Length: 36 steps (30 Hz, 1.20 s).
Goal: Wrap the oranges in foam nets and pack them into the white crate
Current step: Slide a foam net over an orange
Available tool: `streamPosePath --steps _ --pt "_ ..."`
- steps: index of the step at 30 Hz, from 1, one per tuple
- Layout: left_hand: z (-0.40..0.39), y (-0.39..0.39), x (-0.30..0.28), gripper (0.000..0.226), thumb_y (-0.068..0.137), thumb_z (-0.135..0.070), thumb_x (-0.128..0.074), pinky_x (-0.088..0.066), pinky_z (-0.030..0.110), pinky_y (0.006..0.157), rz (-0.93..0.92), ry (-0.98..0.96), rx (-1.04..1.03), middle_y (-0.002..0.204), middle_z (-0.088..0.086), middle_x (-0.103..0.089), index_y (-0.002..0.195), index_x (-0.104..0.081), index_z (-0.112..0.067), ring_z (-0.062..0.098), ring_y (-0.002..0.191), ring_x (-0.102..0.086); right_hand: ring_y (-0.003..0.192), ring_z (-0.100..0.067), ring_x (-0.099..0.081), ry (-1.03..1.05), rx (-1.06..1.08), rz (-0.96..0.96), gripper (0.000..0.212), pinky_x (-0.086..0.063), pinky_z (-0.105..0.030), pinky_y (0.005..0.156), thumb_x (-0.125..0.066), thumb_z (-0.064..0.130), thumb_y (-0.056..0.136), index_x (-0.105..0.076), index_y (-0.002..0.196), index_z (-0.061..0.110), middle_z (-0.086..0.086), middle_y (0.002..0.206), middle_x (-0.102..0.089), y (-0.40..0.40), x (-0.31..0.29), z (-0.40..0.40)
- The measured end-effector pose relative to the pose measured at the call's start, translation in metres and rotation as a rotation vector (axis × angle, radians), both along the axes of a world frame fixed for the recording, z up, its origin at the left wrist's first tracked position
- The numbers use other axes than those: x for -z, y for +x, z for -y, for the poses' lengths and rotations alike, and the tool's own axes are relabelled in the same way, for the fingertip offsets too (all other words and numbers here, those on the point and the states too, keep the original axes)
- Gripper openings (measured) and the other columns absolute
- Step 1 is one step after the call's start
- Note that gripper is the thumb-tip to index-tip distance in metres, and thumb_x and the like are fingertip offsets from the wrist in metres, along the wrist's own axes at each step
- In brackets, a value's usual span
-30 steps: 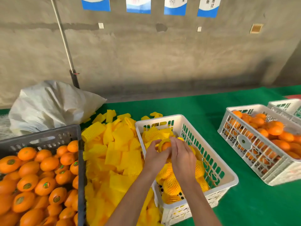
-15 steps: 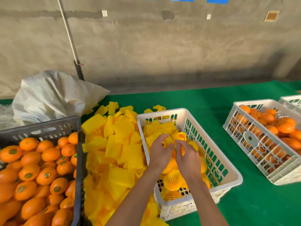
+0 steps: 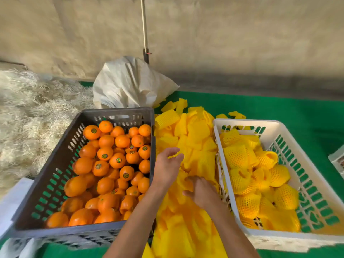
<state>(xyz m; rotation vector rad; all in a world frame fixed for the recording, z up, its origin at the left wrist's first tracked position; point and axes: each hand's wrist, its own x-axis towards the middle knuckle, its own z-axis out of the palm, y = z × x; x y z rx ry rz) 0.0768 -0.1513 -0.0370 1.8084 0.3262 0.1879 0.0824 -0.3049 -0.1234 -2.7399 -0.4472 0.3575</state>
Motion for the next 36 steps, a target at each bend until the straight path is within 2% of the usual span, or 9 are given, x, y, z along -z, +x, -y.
streamPosePath --steps 4,7,9,14,21,25,29,32,36 --pt "-0.017 -0.009 0.005 0.021 0.099 -0.023 -0.070 -0.050 0.012 0.061 0.002 -0.056 0.011 0.117 -0.003 -0.070 0.119 -0.073 -0.018 -0.006 0.074 -0.065 0.118 -0.024 -0.062 0.003 0.056 0.050 0.034 -0.053 -0.037 0.086 -0.057 0.042 0.099 -0.061 0.131 0.031 0.002 0.127 -0.068 -0.002 0.010 -0.013" --pt "-0.025 -0.014 0.006 0.015 0.100 -0.023 -0.069 -0.062 0.029 0.081 0.022 -0.185 0.004 0.113 0.001 -0.072 0.113 -0.074 -0.019 0.009 0.090 -0.072 0.108 -0.026 -0.065 0.099 0.180 0.128 0.028 -0.053 -0.038 0.076 -0.054 0.042 0.101 -0.066 0.121 0.026 0.001 0.116 -0.071 -0.003 -0.003 -0.019" --pt "-0.029 -0.017 0.001 0.014 0.101 -0.023 -0.068 -0.063 0.038 0.087 0.031 -0.280 -0.001 0.111 0.005 -0.073 0.112 -0.074 -0.016 0.019 0.095 -0.075 0.107 -0.023 -0.065 0.240 0.237 0.260 0.030 -0.053 -0.037 0.077 -0.057 0.039 0.101 -0.066 0.124 0.023 0.002 0.118 -0.070 -0.005 -0.022 -0.027" --pt "-0.046 -0.019 -0.031 0.030 0.096 -0.041 -0.072 -0.064 0.030 0.078 0.053 -0.367 -0.045 0.098 0.007 -0.076 0.108 -0.073 -0.012 0.018 0.088 -0.077 0.108 -0.012 -0.065 0.671 0.246 0.572 0.030 -0.057 -0.029 0.085 -0.064 0.029 0.098 -0.068 0.124 0.016 0.004 0.120 -0.070 -0.014 -0.080 -0.066" --pt "-0.107 -0.040 -0.052 0.016 0.100 -0.016 -0.068 -0.064 0.034 0.080 0.141 -0.372 -0.077 0.091 0.007 -0.079 0.096 -0.080 -0.007 0.021 0.090 -0.076 0.105 -0.004 -0.067 0.955 0.116 0.340 0.037 -0.055 -0.024 0.085 -0.062 0.055 0.095 -0.068 0.116 0.025 0.015 0.110 -0.071 -0.023 -0.111 -0.135" --pt "-0.151 -0.056 -0.035 0.017 0.100 -0.012 -0.064 -0.064 0.029 0.078 0.059 -0.234 -0.152 0.094 0.002 -0.079 0.097 -0.081 -0.013 0.015 0.092 -0.075 0.075 -0.005 -0.065 0.863 0.146 0.164 0.010 -0.044 -0.017 0.061 -0.064 0.033 0.098 -0.071 0.093 0.029 0.014 0.080 -0.071 -0.016 -0.104 -0.170" --pt "-0.200 -0.064 -0.013 0.023 0.106 -0.018 -0.055 -0.059 0.036 0.071 -0.083 -0.068 -0.213 0.089 0.003 -0.069 0.090 -0.071 -0.009 0.021 0.079 -0.066 0.093 -0.024 -0.067 0.511 0.074 0.188 0.014 -0.049 -0.032 0.075 -0.064 0.021 0.095 -0.071 0.107 0.016 -0.003 0.100 -0.073 -0.010 -0.090 -0.192" --pt "-0.221 -0.064 0.008 0.023 0.104 -0.021 -0.053 -0.042 0.037 0.066 -0.382 0.327 0.012 0.084 0.011 -0.056 0.089 -0.060 -0.006 0.021 0.070 -0.049 0.105 -0.027 -0.065 0.294 -0.003 0.256 0.025 -0.051 -0.036 0.079 -0.065 0.028 0.095 -0.068 0.116 0.015 -0.005 0.114 -0.070 -0.012 -0.083 -0.206" --pt "-0.221 -0.060 0.023 0.032 0.089 -0.033 -0.078 -0.054 0.037 0.070 -0.862 0.656 0.396 0.108 0.010 -0.066 0.108 -0.065 -0.010 0.026 0.083 -0.062 0.105 -0.028 -0.064 0.187 -0.048 0.223 0.025 -0.052 -0.040 0.077 -0.062 0.034 0.096 -0.064 0.116 0.019 -0.004 0.115 -0.067 -0.012 -0.073 -0.216"
